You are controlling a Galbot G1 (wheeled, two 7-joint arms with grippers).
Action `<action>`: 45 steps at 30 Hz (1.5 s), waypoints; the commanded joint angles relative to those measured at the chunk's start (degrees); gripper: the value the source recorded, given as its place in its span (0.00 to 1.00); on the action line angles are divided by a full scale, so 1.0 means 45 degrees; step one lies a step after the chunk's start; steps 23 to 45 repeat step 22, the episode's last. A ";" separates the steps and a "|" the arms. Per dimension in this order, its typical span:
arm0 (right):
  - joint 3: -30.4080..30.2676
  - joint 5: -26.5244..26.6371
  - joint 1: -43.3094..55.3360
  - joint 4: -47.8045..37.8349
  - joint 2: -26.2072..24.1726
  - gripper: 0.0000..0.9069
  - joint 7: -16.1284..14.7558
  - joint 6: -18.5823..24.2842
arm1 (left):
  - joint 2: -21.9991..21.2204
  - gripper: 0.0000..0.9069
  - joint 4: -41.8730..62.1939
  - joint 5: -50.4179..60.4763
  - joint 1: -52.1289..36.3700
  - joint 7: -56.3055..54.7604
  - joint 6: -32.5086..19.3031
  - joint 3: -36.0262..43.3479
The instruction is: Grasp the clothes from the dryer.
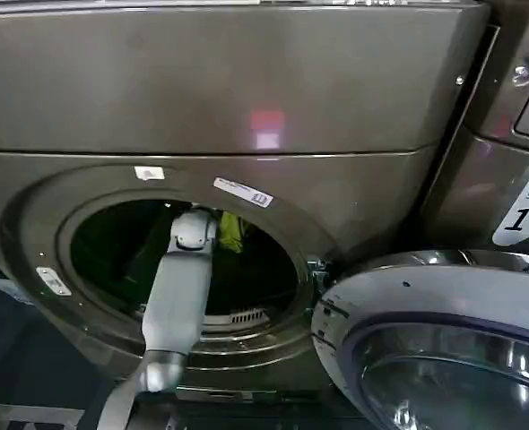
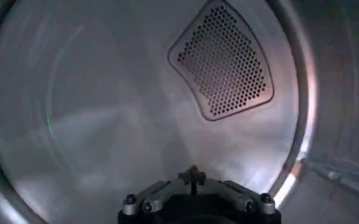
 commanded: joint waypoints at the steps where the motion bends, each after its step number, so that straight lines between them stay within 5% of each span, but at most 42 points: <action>1: 0.0036 0.0015 0.0002 0.0021 -0.0001 1.00 -0.0007 0.0044 | -0.0024 0.00 -0.0077 -0.0265 -0.0018 -0.0220 0.0224 -0.0015; 10: 0.0223 0.0275 0.0029 0.0512 0.0097 1.00 -0.0333 -0.0594 | 0.0027 0.00 -0.0046 -0.0311 -0.0005 -0.0187 0.0250 -0.0037; 45: 0.0257 0.0210 0.0018 0.0414 0.0110 1.00 -0.0277 -0.0560 | 0.0076 0.00 0.0057 -0.0261 -0.0129 -0.0085 0.0253 -0.0010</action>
